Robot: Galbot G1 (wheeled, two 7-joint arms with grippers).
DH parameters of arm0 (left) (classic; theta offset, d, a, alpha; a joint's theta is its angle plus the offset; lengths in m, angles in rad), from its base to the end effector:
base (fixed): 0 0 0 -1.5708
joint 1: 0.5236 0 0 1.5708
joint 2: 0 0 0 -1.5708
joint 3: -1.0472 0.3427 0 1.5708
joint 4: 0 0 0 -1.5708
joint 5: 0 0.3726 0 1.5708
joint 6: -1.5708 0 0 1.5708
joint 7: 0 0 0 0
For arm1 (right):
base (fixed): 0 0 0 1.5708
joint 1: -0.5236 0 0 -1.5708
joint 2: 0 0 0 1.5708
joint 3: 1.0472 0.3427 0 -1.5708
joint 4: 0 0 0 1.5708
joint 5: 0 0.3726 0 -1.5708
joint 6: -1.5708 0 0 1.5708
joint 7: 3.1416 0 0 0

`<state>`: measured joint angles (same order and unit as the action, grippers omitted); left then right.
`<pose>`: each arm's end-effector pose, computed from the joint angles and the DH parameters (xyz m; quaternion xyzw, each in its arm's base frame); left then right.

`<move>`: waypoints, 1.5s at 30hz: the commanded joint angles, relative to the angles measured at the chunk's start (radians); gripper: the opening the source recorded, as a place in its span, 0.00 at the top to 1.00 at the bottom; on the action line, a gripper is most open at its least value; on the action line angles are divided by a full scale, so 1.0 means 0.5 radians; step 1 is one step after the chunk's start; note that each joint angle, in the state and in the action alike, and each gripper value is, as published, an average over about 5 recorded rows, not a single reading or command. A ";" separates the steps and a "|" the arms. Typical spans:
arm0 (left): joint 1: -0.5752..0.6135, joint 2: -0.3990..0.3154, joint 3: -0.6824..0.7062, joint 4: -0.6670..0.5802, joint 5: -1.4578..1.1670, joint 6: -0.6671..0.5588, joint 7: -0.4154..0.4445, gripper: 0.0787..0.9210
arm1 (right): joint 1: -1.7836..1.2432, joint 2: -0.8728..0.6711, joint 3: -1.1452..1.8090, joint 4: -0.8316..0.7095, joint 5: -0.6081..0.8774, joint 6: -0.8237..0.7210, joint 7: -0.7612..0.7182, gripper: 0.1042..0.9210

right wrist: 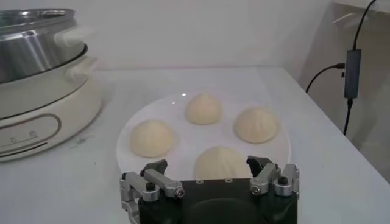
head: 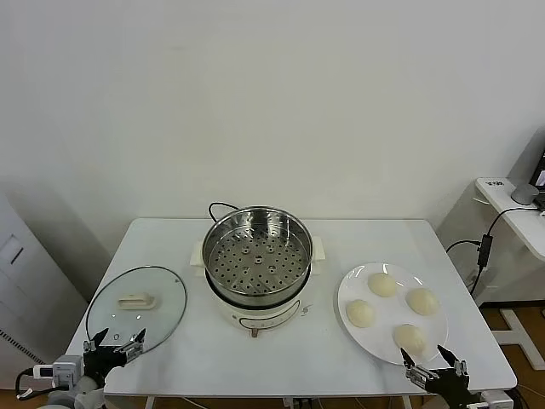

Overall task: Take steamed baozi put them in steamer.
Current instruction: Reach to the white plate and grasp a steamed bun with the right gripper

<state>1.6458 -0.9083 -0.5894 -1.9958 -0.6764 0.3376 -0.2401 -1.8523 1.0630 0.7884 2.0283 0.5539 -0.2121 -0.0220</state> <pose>0.2036 0.1339 -0.3027 0.0105 -0.9611 -0.0195 0.2751 0.1421 -0.1631 -0.3110 0.0157 -0.9696 0.0038 0.2442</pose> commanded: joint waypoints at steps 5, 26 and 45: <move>0.003 0.000 -0.001 -0.008 0.000 0.000 -0.002 0.12 | 0.103 -0.032 0.121 -0.017 -0.553 0.114 -0.104 0.12; -0.005 -0.032 -0.002 -0.045 0.085 0.023 -0.013 0.12 | 1.307 -0.704 -0.357 -0.707 -2.213 0.430 -0.923 0.12; -0.044 -0.039 0.007 -0.042 0.101 0.065 -0.029 0.12 | 3.396 -1.184 -2.632 -1.471 -1.216 0.309 -1.832 0.12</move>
<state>1.6260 -0.9256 -0.5876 -2.0144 -0.6304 0.3652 -0.2530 -0.6865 0.5526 0.0306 1.4857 -0.2060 -0.0531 -0.7371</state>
